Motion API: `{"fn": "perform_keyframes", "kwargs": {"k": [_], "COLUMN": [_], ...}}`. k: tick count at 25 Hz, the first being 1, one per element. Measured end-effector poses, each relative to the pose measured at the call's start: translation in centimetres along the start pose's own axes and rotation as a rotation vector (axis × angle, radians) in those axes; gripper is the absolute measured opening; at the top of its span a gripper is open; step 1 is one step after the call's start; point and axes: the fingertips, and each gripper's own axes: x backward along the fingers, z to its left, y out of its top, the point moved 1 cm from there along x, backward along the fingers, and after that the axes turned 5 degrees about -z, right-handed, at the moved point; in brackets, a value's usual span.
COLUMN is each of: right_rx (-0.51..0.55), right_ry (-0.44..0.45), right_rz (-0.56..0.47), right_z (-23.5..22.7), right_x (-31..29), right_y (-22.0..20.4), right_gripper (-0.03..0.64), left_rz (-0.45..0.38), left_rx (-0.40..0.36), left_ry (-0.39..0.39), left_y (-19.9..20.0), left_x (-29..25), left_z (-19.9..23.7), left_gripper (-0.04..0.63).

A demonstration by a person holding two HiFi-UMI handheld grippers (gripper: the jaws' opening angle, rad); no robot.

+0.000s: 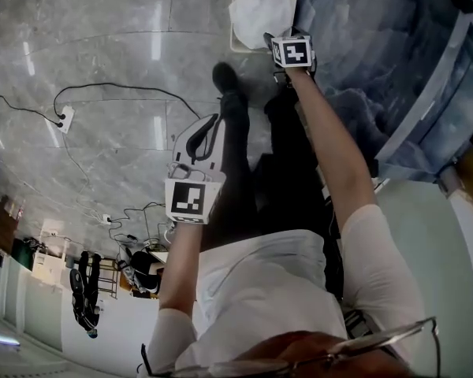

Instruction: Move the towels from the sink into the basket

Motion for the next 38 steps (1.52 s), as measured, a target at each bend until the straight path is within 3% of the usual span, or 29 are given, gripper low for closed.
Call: {"fn": "perform_keyframes", "kwargs": {"k": [3,5,7,9,14,18,24,30,34,38], "right_rx": [0.006,0.008,0.010,0.012,0.001,0.026,0.121,0.061,0.048,0.038], "right_ry": [0.026,0.039,0.048,0.052,0.070,0.088,0.080,0.072,0.024,-0.006], "right_rz": [-0.028,-0.061,-0.113,-0.180,-0.356,-0.473,-0.659,-0.838,-0.924,-0.984], "right_z": [1.3,1.6,2.0,2.8,5.2,5.7,3.9,-1.4,-4.5,-7.1], "right_x": [1.1,3.3,6.5,10.5,23.7,35.2,52.1,66.1,73.8,79.5], "right_y": [-0.8,-0.5,0.6,2.1,6.0,8.1,8.9,7.6,6.6,5.7], "right_gripper": [0.351,0.333,0.287,0.212,0.057,-0.001,-0.005,-0.005,-0.005,-0.005], "left_rz": [-0.030,-0.033,-0.051,-0.075,-0.107,-0.134,-0.161,-0.235,-0.295,-0.339], "left_rx": [-0.029,0.008,0.079,0.102,0.047,0.001,-0.138,-0.229,-0.254,-0.210], "left_ry": [0.009,0.003,-0.018,-0.032,-0.020,-0.033,-0.067,-0.112,-0.156,-0.188], "left_y": [-0.4,0.3,1.9,3.9,9.5,13.8,20.4,26.4,29.5,31.4], "left_x": [0.5,1.0,1.6,2.5,6.1,8.9,11.9,14.1,16.1,17.9], "left_z": [0.1,-0.8,-2.1,-3.2,-6.5,-10.5,-16.5,-22.6,-26.5,-29.4], "left_gripper": [0.025,0.025,0.025,0.025,0.025,0.025,0.025,0.025,0.025,0.025]}}
